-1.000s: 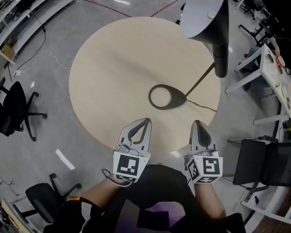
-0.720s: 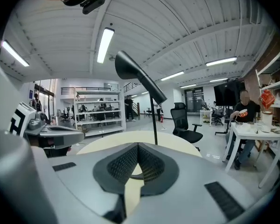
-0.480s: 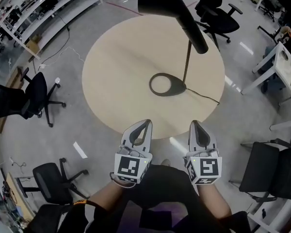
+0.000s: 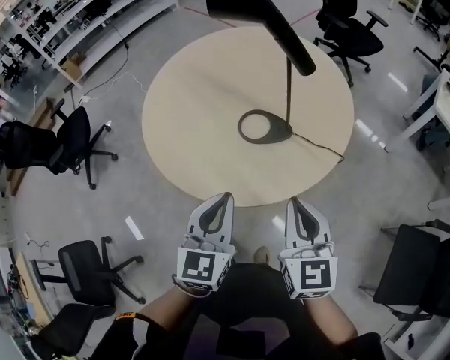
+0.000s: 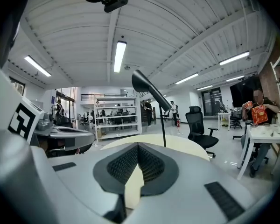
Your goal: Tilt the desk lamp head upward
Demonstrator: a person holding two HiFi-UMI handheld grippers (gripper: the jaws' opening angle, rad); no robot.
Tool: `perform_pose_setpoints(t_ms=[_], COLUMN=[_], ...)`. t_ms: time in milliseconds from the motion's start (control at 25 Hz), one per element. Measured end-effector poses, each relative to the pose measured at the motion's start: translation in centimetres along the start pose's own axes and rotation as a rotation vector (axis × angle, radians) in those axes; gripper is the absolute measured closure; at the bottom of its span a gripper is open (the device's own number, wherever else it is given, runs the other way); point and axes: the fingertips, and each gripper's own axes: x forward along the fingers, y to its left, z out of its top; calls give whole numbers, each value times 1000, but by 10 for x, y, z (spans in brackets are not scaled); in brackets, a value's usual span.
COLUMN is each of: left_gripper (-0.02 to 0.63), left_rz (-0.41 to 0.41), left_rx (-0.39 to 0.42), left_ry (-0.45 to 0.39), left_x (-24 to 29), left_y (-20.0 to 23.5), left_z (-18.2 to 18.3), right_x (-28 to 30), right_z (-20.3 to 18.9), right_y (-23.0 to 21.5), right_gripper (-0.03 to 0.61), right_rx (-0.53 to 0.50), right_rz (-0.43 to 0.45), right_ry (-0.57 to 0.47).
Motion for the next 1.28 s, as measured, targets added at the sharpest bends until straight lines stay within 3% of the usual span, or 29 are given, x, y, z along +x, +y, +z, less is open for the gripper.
perform_pose_setpoints(t_ms=[400,560,1280], left_gripper=[566,566,566], left_rz=[-43,-59,-92], left_rx=[-7,2,-29], left_ry=[57,14,-5], left_x=[-27,-33,-37], left_y=[1,13,58], left_z=[-38,-32,-13], right_x=[-9,-11,9], right_z=[-32,-30,4], right_y=[19,30,64], right_gripper=[569,569,569], right_rx=[30,49,32], right_rz=[-45,-75,-131], right_ry=[71,70,24])
